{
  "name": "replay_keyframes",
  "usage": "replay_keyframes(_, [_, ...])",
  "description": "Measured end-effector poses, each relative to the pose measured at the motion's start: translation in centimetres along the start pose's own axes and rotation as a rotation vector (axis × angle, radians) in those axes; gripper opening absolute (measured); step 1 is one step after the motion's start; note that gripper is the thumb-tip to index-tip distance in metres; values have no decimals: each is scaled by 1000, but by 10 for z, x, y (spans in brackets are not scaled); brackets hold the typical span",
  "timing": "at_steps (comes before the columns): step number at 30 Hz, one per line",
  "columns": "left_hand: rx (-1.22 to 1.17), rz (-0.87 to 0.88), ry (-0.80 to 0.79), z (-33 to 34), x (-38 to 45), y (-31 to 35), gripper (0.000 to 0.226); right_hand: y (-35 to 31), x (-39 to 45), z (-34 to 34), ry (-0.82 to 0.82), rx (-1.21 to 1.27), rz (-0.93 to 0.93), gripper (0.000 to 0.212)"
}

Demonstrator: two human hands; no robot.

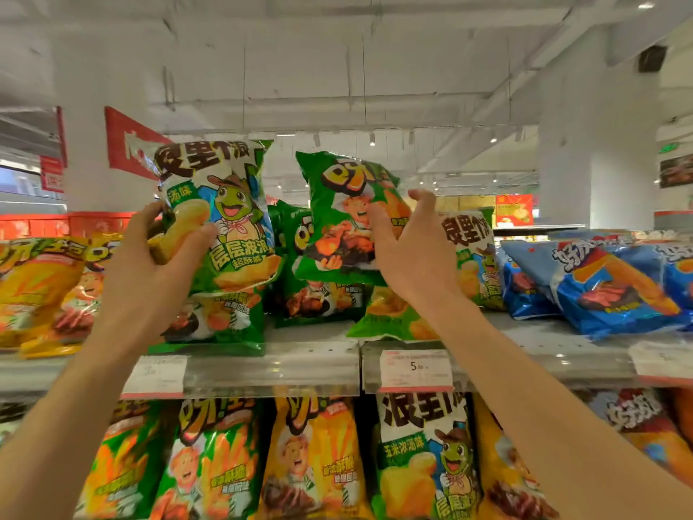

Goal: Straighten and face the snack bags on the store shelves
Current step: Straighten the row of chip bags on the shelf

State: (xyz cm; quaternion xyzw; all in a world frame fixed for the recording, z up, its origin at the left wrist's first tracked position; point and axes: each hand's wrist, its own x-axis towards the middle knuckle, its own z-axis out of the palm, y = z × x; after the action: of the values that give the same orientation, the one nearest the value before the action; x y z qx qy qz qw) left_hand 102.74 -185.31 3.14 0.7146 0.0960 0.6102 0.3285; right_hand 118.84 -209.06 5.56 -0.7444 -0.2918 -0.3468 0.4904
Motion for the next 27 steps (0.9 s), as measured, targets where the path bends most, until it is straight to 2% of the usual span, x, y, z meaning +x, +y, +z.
replay_keyframes(4, [23, -17, 19, -14, 4, -13, 78, -15, -8, 38, -69, -57, -39, 63])
replay_keyframes(10, [45, -45, -2, -23, 3, -24, 76, -19, -39, 70, -260, -268, -155, 60])
replay_keyframes(18, [91, -26, -19, -19, 2, -29, 74, -22, -44, 84, -306, -268, -135, 61])
replay_keyframes(23, [84, -31, -43, -18, 2, -31, 77, -11, -44, 89, -479, -344, -182, 57])
replay_keyframes(25, [79, -35, -51, -18, 2, -31, 79, -9, -41, 82, -492, -230, -151, 64])
replay_keyframes(27, [56, -39, -61, -17, 3, -29, 81, -6, -36, 70, -513, -239, -167, 73])
